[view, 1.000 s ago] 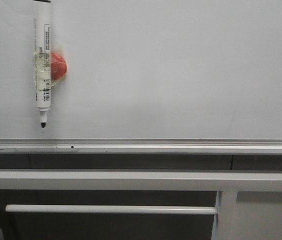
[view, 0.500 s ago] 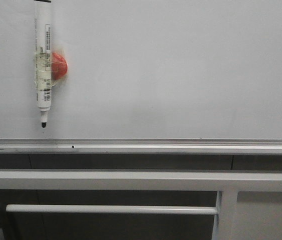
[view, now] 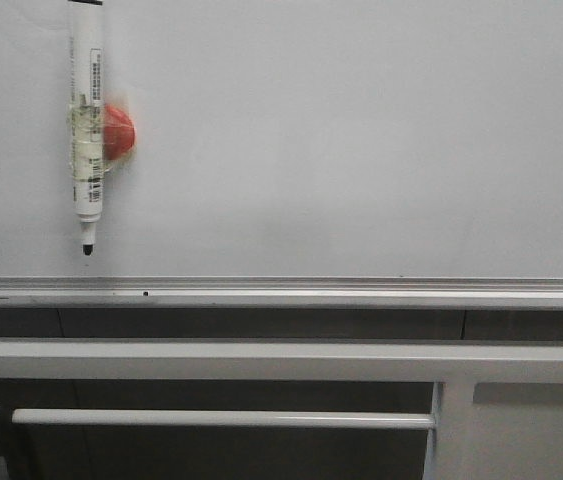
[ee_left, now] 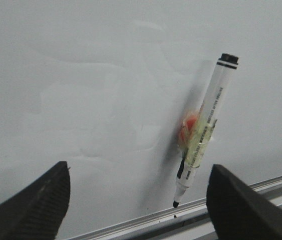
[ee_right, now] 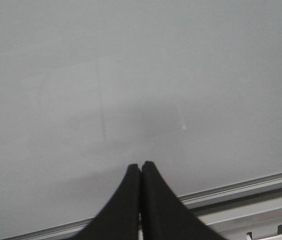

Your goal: Write number 1 on whiteboard

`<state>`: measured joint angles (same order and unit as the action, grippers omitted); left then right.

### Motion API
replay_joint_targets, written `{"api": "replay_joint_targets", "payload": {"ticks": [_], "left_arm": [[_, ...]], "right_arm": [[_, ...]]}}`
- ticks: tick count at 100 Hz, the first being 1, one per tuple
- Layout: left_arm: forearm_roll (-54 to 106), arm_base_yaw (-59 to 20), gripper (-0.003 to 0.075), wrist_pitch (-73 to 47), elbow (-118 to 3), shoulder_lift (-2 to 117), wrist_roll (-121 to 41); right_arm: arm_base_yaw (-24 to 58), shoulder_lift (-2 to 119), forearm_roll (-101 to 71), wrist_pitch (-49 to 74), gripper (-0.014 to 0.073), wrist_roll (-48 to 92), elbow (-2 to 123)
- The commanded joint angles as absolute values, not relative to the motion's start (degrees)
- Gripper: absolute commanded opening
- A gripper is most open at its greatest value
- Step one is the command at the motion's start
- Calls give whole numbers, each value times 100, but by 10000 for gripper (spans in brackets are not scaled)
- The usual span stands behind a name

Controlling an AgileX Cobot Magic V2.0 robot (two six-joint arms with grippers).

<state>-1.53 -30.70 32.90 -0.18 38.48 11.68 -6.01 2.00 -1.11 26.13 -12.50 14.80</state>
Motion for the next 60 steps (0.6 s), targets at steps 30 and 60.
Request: {"api": "replay_joint_targets", "payload": {"ticks": [30, 60], "left_arm": [[-36, -3872, 488, 6039, -156, 5937, 1039], [1079, -4805, 461, 7342, -88, 6992, 209]], "right_arm": [[-589, 332, -101, 2195, -63, -1219, 1681], [-589, 332, -101, 2195, -63, -1219, 1681]]}}
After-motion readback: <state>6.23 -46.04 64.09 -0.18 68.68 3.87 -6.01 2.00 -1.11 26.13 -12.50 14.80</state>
